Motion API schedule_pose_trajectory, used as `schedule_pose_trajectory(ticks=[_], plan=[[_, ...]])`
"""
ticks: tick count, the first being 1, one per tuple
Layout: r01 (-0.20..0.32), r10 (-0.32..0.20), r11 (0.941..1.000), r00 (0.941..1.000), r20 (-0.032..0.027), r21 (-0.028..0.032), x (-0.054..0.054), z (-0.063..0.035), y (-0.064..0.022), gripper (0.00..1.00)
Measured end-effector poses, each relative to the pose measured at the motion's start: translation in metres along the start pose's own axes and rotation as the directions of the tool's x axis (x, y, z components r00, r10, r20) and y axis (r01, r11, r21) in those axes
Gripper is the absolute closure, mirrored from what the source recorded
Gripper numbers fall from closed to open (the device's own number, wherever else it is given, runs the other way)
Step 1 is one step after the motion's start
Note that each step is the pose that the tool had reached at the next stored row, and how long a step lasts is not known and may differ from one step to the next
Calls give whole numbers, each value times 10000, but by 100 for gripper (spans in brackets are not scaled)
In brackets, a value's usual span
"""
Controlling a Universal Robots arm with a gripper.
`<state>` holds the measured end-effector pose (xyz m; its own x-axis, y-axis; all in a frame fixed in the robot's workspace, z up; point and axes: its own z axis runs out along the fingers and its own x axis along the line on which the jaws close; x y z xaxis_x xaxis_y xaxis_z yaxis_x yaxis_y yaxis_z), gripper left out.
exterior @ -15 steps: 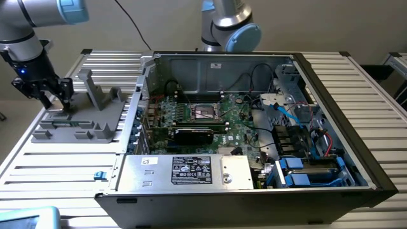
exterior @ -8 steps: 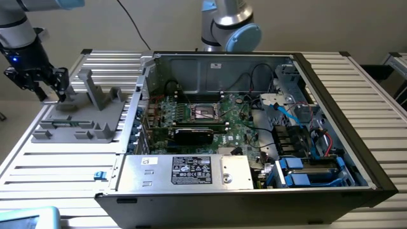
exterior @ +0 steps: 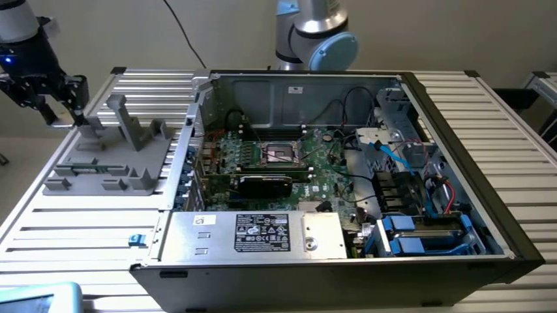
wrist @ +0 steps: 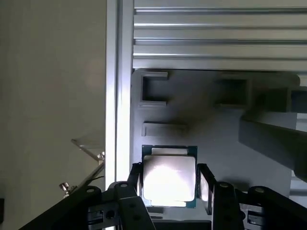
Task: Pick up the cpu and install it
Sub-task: 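Pick up the cpu and move it towards the insertion slot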
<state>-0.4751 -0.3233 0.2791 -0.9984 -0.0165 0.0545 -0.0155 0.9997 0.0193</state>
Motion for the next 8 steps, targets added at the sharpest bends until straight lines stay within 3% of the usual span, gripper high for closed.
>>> schedule_pose_trajectory(ticks=[8], plan=[[1,-1,10000,10000,0,1,-140,-370,4,44]])
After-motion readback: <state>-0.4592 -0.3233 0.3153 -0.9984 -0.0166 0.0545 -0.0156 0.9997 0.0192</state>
